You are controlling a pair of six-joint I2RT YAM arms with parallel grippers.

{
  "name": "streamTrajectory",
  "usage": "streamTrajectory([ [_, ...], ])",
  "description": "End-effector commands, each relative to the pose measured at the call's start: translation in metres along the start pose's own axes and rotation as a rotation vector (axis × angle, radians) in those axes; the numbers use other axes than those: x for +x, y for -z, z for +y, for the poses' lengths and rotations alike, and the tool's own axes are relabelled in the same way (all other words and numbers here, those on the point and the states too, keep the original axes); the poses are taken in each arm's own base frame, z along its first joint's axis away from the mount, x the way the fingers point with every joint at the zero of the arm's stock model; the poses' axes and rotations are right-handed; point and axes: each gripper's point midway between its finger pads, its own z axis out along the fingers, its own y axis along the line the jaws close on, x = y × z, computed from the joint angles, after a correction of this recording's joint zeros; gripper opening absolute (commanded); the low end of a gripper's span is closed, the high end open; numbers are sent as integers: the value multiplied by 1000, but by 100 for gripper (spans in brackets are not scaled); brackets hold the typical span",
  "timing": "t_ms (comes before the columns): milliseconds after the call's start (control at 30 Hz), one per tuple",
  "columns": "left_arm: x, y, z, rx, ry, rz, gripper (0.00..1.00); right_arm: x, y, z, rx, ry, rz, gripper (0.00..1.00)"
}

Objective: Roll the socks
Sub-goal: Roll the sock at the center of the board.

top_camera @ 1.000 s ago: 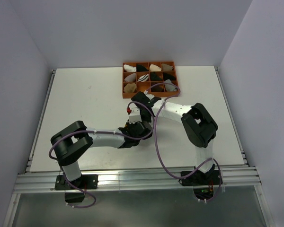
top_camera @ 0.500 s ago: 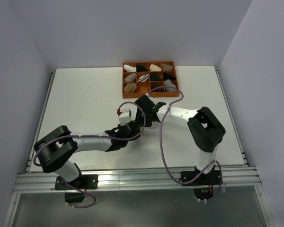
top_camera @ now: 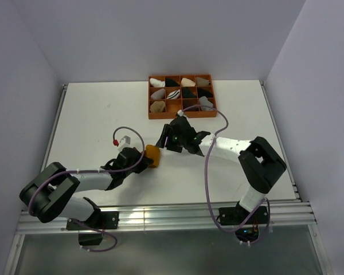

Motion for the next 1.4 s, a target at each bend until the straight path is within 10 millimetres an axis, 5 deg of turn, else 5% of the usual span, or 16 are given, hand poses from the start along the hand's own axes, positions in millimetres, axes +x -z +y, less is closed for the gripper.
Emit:
streamTrajectory([
  [0, 10, 2, 11, 12, 70, 78, 1, 9, -11, 12, -91, -27, 30, 66],
  [333, 13, -8, 13, 20, 65, 137, 1, 29, -32, 9, -117, -47, 104, 67],
  [733, 22, -11, 10, 36, 46, 192, 1, 27, -51, 2, -61, -30, 97, 61],
  [833, 23, -12, 9, 39, 44, 197, 1, 23, -54, -1, -30, -17, 89, 49],
  [1033, 18, -12, 7, 36, 4, 185, 1, 28, -56, -21, 88, 4, 121, 0],
  [1067, 14, -11, 2, 45, -3, 173, 1, 29, -54, -24, 117, 9, 133, 0],
  [1167, 6, -9, 1, 24, -41, 141, 9, 29, -49, -30, 172, 15, 143, 0],
  [1300, -8, 0, -11, 3, -116, 67, 40, 28, -45, -32, 233, 31, 153, 0],
  [1367, -11, 6, -17, -27, -178, 22, 46, 28, -42, -33, 269, 41, 155, 0],
])
